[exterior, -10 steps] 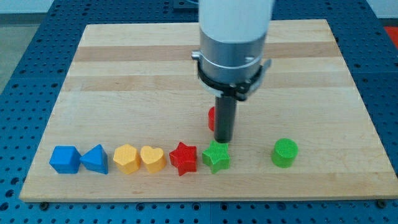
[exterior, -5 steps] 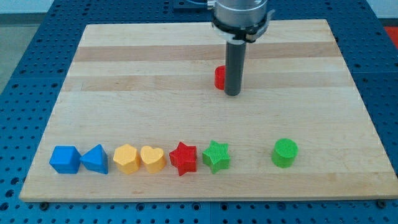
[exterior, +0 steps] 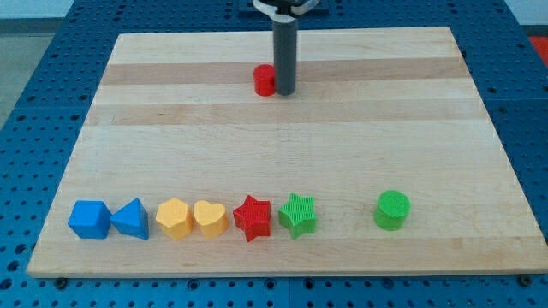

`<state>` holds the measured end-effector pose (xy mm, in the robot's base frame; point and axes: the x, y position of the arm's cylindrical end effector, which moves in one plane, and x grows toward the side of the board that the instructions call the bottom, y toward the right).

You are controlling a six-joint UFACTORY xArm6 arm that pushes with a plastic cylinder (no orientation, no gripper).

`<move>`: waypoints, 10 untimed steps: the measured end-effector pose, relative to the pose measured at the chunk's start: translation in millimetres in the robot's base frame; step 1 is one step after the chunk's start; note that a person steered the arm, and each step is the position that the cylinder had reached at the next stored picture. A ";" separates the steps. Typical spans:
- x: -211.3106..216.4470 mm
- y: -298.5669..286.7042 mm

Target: Push the red circle to the top left

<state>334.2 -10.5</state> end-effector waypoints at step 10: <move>-100.4 -169.5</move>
<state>233.8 -180.0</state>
